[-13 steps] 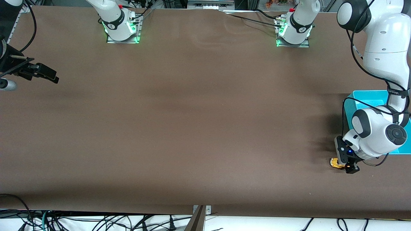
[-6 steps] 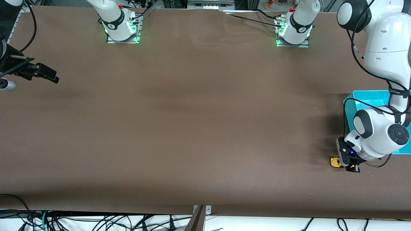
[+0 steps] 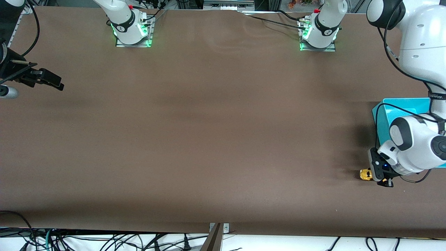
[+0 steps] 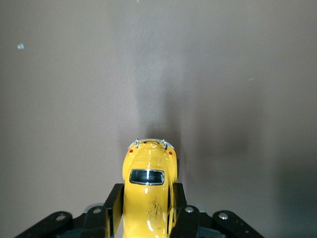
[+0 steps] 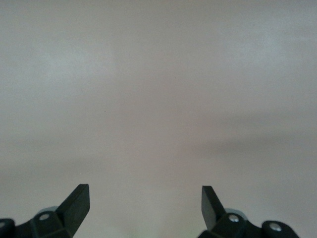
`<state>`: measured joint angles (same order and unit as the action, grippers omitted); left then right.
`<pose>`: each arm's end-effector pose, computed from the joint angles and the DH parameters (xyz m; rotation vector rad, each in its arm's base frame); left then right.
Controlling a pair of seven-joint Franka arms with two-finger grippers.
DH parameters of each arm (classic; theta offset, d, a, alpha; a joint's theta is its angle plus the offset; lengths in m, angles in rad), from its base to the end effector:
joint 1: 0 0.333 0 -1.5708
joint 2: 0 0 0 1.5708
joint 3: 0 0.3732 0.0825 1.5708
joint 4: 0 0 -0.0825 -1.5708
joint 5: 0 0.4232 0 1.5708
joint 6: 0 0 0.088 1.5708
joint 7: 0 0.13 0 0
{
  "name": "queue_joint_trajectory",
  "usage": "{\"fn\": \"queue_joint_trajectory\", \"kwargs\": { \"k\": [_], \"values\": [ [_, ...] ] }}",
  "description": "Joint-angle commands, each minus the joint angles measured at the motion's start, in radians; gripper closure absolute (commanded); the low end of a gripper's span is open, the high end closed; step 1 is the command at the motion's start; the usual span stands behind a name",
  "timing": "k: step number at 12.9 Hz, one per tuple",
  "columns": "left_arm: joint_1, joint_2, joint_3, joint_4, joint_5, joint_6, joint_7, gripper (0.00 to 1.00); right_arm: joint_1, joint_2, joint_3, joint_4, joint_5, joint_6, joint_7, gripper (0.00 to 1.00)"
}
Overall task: Wind and store yellow beetle car
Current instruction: 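Close the left gripper on the yellow car, then lift the car and lower it into the teal box with the left gripper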
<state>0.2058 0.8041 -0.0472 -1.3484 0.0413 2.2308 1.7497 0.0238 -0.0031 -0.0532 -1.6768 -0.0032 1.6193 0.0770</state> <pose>0.8108 0.1408 0.2467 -2.1438 2.2059 -0.0702 0.5913 -0.0178 0.6105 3.1317 -0.1664 -0.0852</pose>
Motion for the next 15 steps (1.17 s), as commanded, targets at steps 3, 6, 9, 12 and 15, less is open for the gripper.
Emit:
{"fn": "queue_joint_trajectory", "kwargs": {
  "k": [3,6,9,12,15],
  "values": [
    [0.004,-0.176,0.010,-0.017,-0.008,-0.307,-0.006,0.63,0.004,-0.018,-0.008,-0.009,-0.003,-0.012,-0.010,0.00],
    [0.041,-0.250,0.061,-0.047,0.005,-0.384,0.081,0.63,0.004,-0.018,-0.008,-0.009,-0.003,-0.012,-0.008,0.00],
    [0.108,-0.255,0.099,-0.060,0.005,-0.382,0.253,0.63,0.004,-0.018,-0.008,-0.009,-0.003,-0.012,-0.008,0.00],
    [0.191,-0.246,0.099,-0.121,0.003,-0.323,0.346,0.63,0.004,-0.018,-0.010,-0.009,-0.003,-0.012,-0.008,0.00],
    [0.227,-0.246,0.101,-0.224,0.002,-0.243,0.349,0.64,0.004,-0.018,-0.010,-0.009,-0.003,-0.012,-0.008,0.00]
  ]
}}
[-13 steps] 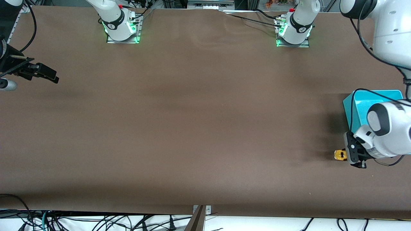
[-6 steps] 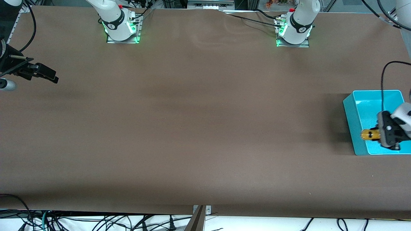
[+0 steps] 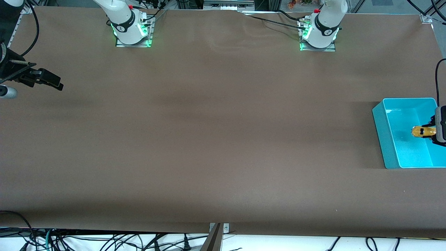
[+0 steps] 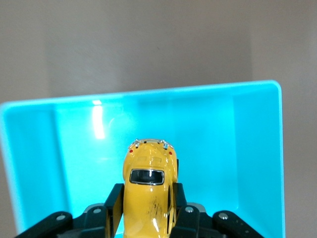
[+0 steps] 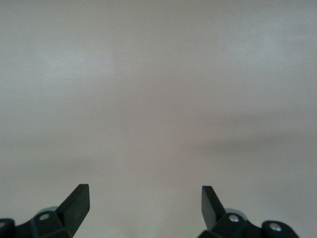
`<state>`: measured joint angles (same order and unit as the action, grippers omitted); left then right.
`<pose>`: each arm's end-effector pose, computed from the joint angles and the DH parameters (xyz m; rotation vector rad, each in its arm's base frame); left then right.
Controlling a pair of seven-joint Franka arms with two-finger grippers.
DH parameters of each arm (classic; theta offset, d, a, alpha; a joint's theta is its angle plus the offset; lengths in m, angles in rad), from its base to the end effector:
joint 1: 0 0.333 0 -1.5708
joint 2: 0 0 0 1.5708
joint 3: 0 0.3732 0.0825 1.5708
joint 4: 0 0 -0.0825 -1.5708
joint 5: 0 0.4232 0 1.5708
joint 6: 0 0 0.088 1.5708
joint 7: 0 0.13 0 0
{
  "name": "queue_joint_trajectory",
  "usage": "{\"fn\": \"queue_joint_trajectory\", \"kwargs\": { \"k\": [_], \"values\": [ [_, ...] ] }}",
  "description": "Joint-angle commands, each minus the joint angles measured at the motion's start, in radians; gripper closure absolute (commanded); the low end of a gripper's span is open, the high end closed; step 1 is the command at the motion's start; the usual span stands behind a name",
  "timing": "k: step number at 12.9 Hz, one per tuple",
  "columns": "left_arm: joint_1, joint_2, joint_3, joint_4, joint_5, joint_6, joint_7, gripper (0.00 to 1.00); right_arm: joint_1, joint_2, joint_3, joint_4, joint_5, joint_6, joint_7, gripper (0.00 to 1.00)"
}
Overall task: Wind and store yellow beetle car
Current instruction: 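Lift the car and lower it into the teal box with the left gripper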
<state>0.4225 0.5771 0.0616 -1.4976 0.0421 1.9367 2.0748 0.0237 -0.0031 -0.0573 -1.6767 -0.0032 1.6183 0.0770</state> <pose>0.6677 0.3471 0.3286 2.0911 -2.1881 -0.1649 0.5911 -0.0203 0.6104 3.1314 -0.1730 -0.0866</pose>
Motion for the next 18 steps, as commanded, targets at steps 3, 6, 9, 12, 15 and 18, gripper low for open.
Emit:
{"fn": "queue_joint_trajectory", "kwargs": {
  "k": [3,6,9,12,15,18],
  "values": [
    [0.028,-0.017,-0.006,-0.173,-0.010,0.155,0.011,0.64,0.004,-0.018,-0.006,-0.009,-0.003,-0.011,-0.008,0.00],
    [0.029,0.001,0.012,-0.225,-0.011,0.223,-0.015,0.63,0.004,-0.018,-0.006,-0.009,-0.003,-0.011,-0.008,0.00],
    [0.038,0.026,0.018,-0.265,-0.014,0.293,-0.021,0.63,0.004,-0.018,-0.006,-0.009,-0.003,-0.011,-0.008,0.00],
    [0.041,0.047,0.018,-0.271,-0.057,0.324,-0.021,0.33,0.002,-0.018,-0.006,-0.009,-0.003,-0.011,-0.008,0.00],
    [0.029,-0.018,0.015,-0.250,-0.054,0.198,-0.103,0.00,0.004,-0.018,-0.006,-0.009,-0.003,-0.011,-0.008,0.00],
    [-0.028,-0.126,0.007,-0.175,-0.037,-0.115,-0.359,0.00,0.004,-0.017,-0.006,-0.009,-0.003,-0.011,-0.008,0.00]
  ]
}}
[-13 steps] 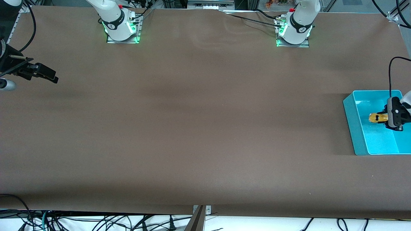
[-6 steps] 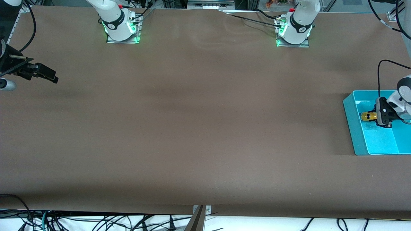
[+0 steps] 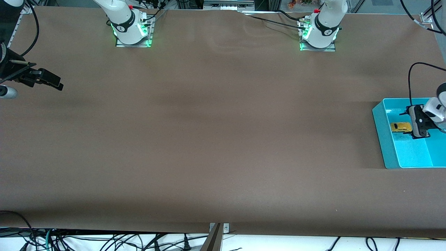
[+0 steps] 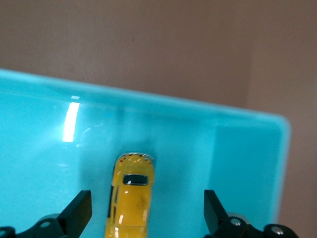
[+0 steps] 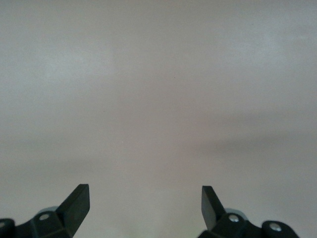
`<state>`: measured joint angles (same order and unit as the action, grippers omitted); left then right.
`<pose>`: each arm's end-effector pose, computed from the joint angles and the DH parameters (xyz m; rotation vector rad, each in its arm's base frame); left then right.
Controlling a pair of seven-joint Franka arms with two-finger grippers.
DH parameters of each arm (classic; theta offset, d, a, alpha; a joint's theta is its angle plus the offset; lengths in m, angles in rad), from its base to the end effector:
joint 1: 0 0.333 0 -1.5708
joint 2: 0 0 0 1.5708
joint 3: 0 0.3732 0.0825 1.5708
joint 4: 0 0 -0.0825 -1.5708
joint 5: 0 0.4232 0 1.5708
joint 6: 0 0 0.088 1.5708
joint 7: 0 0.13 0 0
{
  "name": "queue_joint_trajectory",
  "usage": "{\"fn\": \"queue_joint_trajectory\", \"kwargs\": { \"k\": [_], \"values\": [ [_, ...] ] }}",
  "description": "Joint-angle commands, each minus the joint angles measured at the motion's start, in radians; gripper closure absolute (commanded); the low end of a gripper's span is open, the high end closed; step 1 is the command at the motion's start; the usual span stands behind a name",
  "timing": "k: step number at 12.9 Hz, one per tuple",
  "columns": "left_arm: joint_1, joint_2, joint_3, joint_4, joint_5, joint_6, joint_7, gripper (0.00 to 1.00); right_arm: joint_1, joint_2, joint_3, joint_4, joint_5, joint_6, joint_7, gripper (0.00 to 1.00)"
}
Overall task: Wind and store yellow beetle car
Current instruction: 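Open the left gripper and raise it out of the box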
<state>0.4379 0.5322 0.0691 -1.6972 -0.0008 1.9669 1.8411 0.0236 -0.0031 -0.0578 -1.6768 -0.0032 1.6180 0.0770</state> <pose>0.6115 0.3344 0.2713 2.2805 -1.8042 -0.1954 0.5910 -0.0207 0.6103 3.1314 -0.1739 -0.0873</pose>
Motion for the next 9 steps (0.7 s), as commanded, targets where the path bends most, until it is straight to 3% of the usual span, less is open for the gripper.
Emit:
{"fn": "queue_joint_trajectory", "kwargs": {
  "k": [1,5,9],
  "values": [
    [-0.066,-0.104,-0.002,0.052,0.005,-0.207,-0.190,0.00,0.004,-0.017,-0.005,-0.009,-0.003,-0.010,-0.008,0.00],
    [-0.074,-0.188,-0.110,0.106,0.004,-0.370,-0.476,0.00,0.002,-0.017,-0.005,-0.009,-0.003,-0.010,-0.008,0.00],
    [-0.080,-0.334,-0.293,0.106,0.002,-0.444,-1.020,0.00,0.004,-0.017,-0.005,-0.009,-0.003,-0.010,-0.008,0.00]
  ]
}}
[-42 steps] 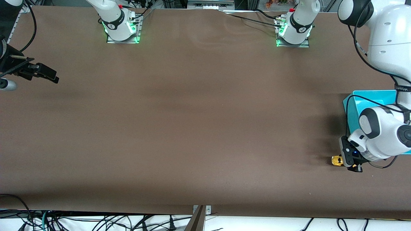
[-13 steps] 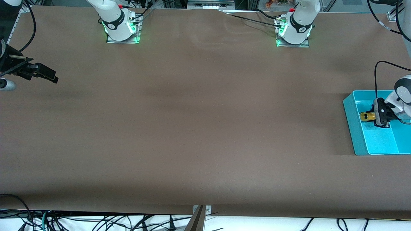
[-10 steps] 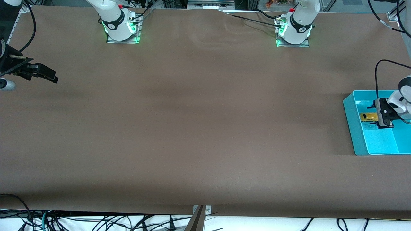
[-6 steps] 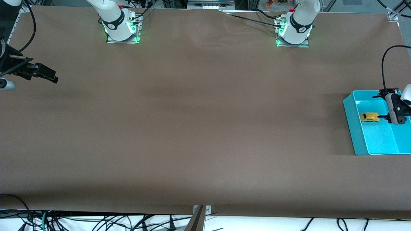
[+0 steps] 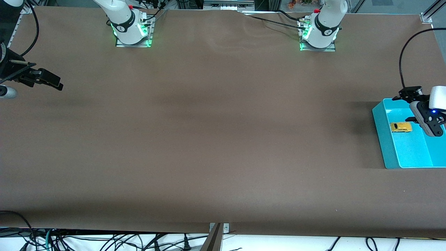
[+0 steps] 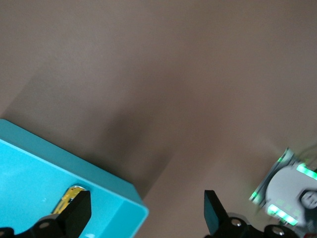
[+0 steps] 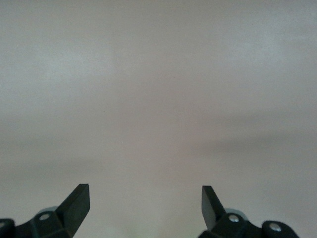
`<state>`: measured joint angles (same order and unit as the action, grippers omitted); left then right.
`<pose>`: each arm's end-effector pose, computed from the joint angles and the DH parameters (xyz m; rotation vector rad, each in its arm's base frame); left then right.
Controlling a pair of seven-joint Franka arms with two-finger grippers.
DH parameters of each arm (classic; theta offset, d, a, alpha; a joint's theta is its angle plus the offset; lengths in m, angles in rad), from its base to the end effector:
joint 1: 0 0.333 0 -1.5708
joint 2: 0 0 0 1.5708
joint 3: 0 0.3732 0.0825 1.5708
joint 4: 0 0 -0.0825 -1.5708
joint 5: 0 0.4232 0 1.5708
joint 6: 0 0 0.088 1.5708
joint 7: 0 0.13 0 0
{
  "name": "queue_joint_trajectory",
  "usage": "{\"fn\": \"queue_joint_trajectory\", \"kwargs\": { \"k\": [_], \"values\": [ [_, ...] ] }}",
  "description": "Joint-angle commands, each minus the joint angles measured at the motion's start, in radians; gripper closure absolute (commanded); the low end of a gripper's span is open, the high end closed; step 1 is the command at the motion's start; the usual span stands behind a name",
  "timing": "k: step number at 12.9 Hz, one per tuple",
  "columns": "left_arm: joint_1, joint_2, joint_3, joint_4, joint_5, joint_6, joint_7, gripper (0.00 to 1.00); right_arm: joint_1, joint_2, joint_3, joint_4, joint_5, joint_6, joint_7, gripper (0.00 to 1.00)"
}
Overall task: Wind and store yellow beetle car
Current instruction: 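Open the left gripper and raise it out of the box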
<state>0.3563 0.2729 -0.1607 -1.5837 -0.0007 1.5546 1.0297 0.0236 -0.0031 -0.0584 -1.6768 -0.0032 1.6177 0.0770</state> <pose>0.6397 0.1371 0.4818 2.6661 -1.1821 -0.3213 0.5910 -0.0210 0.6103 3.1313 -0.1748 -0.0877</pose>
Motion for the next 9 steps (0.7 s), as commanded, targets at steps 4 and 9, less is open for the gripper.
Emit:
{"fn": "queue_joint_trajectory", "kwargs": {
  "k": [4,9],
  "values": [
    [-0.072,-0.159,-0.100,-0.007,0.001,-0.031,-0.711,0.00,0.004,-0.017,-0.004,-0.009,-0.003,-0.010,-0.008,0.00],
    [-0.201,-0.189,-0.016,-0.012,-0.002,0.066,-0.852,0.00,0.003,-0.017,-0.004,-0.009,-0.003,-0.010,-0.008,0.00]
  ]
}}
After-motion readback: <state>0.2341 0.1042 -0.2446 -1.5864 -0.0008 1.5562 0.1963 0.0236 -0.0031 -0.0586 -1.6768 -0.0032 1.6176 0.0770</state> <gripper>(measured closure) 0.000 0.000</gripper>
